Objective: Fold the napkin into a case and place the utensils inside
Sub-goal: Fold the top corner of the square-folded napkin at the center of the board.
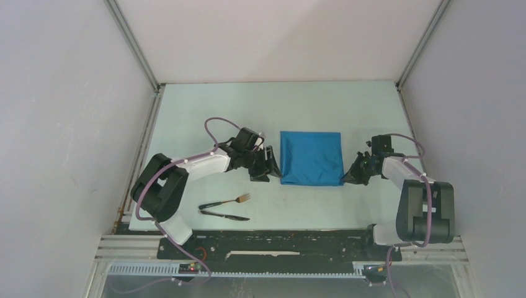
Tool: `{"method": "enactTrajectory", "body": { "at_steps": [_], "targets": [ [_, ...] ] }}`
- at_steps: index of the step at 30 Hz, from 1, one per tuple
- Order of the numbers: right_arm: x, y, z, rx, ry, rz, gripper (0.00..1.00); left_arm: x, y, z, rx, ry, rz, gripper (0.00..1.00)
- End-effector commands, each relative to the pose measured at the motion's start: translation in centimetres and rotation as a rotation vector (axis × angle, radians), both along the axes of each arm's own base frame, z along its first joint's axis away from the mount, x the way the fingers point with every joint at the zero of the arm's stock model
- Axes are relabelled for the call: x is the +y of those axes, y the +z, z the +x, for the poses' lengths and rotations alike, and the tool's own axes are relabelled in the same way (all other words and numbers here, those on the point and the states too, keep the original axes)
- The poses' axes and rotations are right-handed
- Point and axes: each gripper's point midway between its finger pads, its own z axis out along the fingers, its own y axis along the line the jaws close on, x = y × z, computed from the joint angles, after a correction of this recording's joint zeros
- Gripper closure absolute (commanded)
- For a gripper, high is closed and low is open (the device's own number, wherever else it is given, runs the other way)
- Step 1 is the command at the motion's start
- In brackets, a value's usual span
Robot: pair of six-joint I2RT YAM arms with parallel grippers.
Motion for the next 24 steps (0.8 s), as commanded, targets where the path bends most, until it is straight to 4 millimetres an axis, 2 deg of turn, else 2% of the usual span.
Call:
{"method": "enactTrajectory", "body": {
  "at_steps": [1, 3, 6, 9, 13, 17, 20, 24],
  "targets": [
    [1.1, 2.1, 2.1, -0.101, 0.069, 0.005, 1.00, 0.1, 0.6, 0.9, -0.038, 0.021, -0.009, 0.33],
    [2.2, 2.5, 2.9, -0.120, 0.111, -0.022, 1.00, 0.2, 0.0, 0.9, -0.030, 0.026, -0.002, 0.33],
    [5.1, 2.1, 4.1, -0.104, 0.192, -0.015, 1.00, 0.3, -0.5, 0.9, -0.017, 0.036, -0.001, 0.34],
    [7.7, 1.8, 6.0, -0.097, 0.251, -0.001, 1.00, 0.4, -0.7, 1.0, -0.015, 0.042, 0.000, 0.36],
    [11.4, 2.5, 9.4, -0.145, 0.315, 0.022, 1.00, 0.6, -1.2, 1.1, -0.007, 0.047, 0.011, 0.41],
    [14.7, 2.7, 11.7, -0.157, 0.365, 0.072, 1.00, 0.5, -1.9, 1.3, 0.011, 0.044, 0.019, 0.46],
    [16.6, 2.8, 13.3, -0.170, 0.387, 0.093, 1.00, 0.3, -2.2, 1.7, 0.015, 0.041, 0.023, 0.47],
    [18.0, 2.8, 15.1, -0.180, 0.395, 0.120, 1.00, 0.0, -2.8, 1.9, 0.029, 0.035, 0.027, 0.48]
  ]
}}
